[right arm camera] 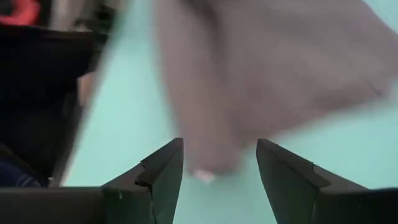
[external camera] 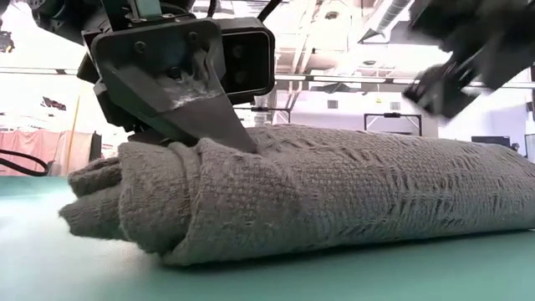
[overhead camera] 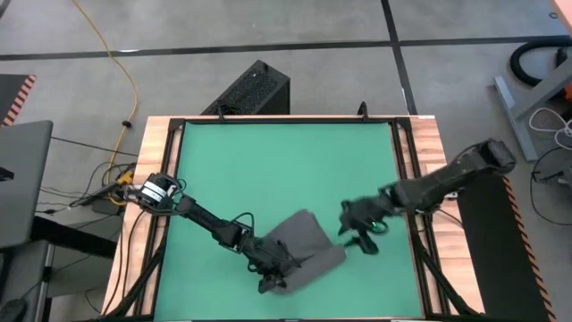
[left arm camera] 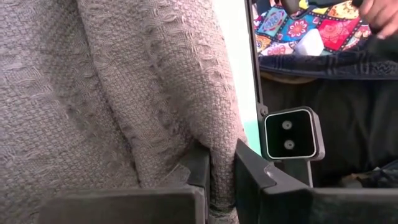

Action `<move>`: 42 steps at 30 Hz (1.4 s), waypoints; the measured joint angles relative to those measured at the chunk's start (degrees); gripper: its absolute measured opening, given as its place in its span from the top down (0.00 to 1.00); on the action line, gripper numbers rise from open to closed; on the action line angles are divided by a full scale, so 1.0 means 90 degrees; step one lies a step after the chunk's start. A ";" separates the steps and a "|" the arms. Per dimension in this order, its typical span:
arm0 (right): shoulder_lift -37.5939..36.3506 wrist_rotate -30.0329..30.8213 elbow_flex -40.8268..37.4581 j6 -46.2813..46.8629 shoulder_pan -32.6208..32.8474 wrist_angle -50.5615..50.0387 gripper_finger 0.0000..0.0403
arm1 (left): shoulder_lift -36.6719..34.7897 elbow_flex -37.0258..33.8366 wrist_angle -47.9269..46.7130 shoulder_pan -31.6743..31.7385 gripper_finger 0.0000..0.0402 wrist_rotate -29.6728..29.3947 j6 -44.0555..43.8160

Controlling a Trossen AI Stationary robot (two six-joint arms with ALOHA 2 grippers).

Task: Roll towel
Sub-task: Roll the black towel

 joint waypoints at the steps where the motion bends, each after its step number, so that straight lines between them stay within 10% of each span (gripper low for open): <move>1: -0.0097 0.0214 -0.0090 -0.0016 0.0365 0.0331 0.44 | 0.0000 -0.0004 0.0010 0.0011 0.95 0.0000 -0.0001; 9: 0.0586 0.2249 -0.0392 -0.0205 0.2335 0.1735 0.45 | 0.0000 -0.0009 0.0039 0.0091 0.95 0.0094 -0.0055; 20: 0.2099 0.2346 -0.0396 -0.0852 0.1856 0.3238 0.45 | 0.0005 -0.0019 0.0139 0.0094 0.94 -0.0005 -0.0164; 31: 0.3296 0.1733 -0.0371 -0.0994 0.1129 0.3774 0.45 | -0.0159 -0.0024 0.0116 0.0365 0.62 0.0833 -0.0261; 42: 0.3613 0.1224 -0.0356 -0.0355 0.0999 0.4002 0.45 | -0.1596 -0.0043 -0.3159 0.0594 0.63 0.0331 0.0323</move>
